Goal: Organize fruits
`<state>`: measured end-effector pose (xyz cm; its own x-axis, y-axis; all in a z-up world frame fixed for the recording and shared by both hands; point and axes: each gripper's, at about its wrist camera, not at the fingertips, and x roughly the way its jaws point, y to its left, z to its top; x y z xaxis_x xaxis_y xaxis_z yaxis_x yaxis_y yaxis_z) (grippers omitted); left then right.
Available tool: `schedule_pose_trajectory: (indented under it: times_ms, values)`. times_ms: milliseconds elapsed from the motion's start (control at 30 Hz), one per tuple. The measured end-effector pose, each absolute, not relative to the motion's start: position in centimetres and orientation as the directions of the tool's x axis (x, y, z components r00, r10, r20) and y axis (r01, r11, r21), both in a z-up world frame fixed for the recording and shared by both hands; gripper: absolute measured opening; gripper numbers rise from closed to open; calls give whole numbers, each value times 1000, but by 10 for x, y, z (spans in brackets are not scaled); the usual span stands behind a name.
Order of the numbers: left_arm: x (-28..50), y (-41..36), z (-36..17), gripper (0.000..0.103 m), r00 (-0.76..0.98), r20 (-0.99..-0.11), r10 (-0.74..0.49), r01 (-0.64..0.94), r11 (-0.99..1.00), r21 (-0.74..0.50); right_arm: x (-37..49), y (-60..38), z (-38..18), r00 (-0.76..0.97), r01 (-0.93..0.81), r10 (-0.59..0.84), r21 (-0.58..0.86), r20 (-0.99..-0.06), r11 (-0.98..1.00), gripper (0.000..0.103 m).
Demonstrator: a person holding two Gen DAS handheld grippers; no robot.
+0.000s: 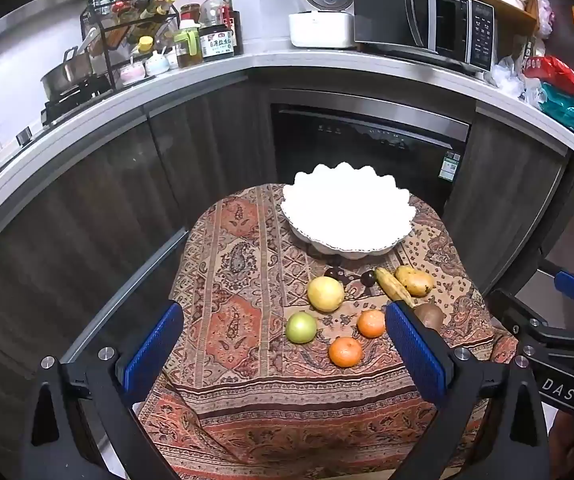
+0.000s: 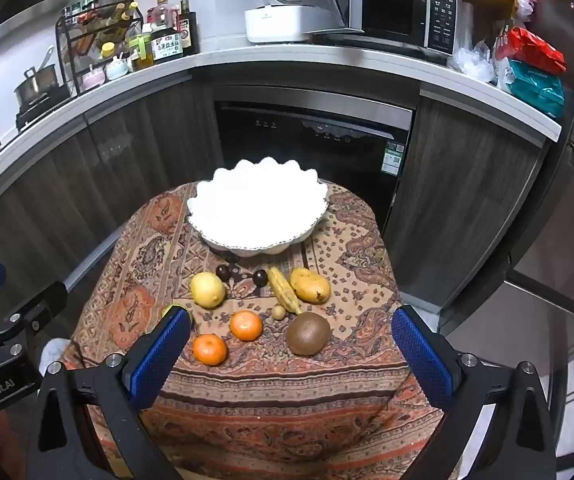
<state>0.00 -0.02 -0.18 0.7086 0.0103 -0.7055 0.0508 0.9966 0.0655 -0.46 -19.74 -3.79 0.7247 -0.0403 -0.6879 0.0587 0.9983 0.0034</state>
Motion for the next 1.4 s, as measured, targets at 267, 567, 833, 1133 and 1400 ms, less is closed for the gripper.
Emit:
schedule_pose_trajectory:
  times_ms: [267,567,833,1133,1400]
  values:
    - [-1,-1,-2,103,710,-704,-7,62,997,52,-5,-198,-38,721,58,-36,9,-692,998,102]
    - [-3,1,-7,103,709,-705,-12,63,997,46,-6,-197,-39,722,57,-36,8,-691,998,102]
    - [-3,3,-7,103,703,-711,-14,60,997,40,-7,-198,-40,722,54,-33,8,-692,999,102]
    - [-4,4,-8,103,702,-712,-15,60,997,38,-9,-197,-40,720,57,-35,8,-693,998,102]
    - [-4,4,-9,103,702,-712,-16,60,997,37,-9,-197,-40,720,55,-34,9,-693,998,102]
